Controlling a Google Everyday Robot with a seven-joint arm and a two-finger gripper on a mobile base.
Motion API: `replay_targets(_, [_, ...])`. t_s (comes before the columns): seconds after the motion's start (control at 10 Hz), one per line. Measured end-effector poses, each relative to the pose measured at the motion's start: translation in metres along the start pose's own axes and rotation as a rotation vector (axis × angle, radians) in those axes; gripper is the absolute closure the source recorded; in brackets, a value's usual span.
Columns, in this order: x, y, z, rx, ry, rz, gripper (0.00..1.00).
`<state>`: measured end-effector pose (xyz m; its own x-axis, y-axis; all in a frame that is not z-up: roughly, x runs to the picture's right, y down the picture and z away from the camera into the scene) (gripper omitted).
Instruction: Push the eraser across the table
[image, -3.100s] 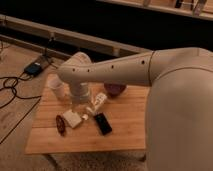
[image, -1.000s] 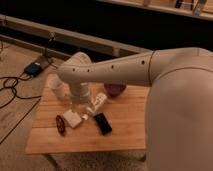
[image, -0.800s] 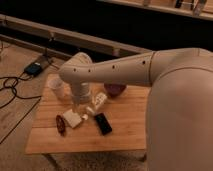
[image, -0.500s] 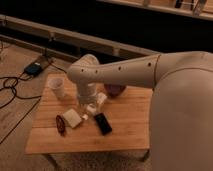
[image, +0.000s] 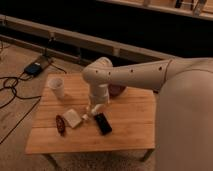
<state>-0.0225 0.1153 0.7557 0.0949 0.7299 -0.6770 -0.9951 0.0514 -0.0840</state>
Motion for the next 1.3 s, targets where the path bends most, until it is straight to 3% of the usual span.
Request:
replay_targets(0.6, [0.007, -0.068, 0.039, 0.105, 0.034, 0.049, 0.35])
replay_targets(1.3, [0.026, -0.108, 0.084, 0.109, 0.104, 0.093, 0.35])
